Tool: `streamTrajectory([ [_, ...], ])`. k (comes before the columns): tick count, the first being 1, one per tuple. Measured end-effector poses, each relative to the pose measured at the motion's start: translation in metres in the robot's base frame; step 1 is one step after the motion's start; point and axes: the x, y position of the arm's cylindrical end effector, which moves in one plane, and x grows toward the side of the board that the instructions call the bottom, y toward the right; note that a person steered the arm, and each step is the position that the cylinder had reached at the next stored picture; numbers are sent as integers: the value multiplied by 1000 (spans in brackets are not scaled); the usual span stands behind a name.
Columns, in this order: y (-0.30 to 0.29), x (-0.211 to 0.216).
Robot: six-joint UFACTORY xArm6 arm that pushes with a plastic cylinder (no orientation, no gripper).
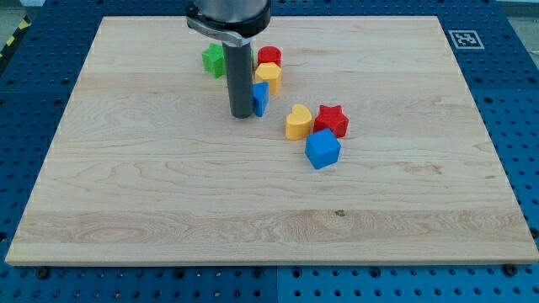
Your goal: Place the blue triangle below the yellow hexagon
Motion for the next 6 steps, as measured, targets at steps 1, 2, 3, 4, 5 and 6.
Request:
streamTrajectory([
  [1, -10, 0],
  [2, -20, -4],
  [3, 26, -4],
  [4, 47, -5],
  [5, 44, -5],
  [6, 26, -9],
])
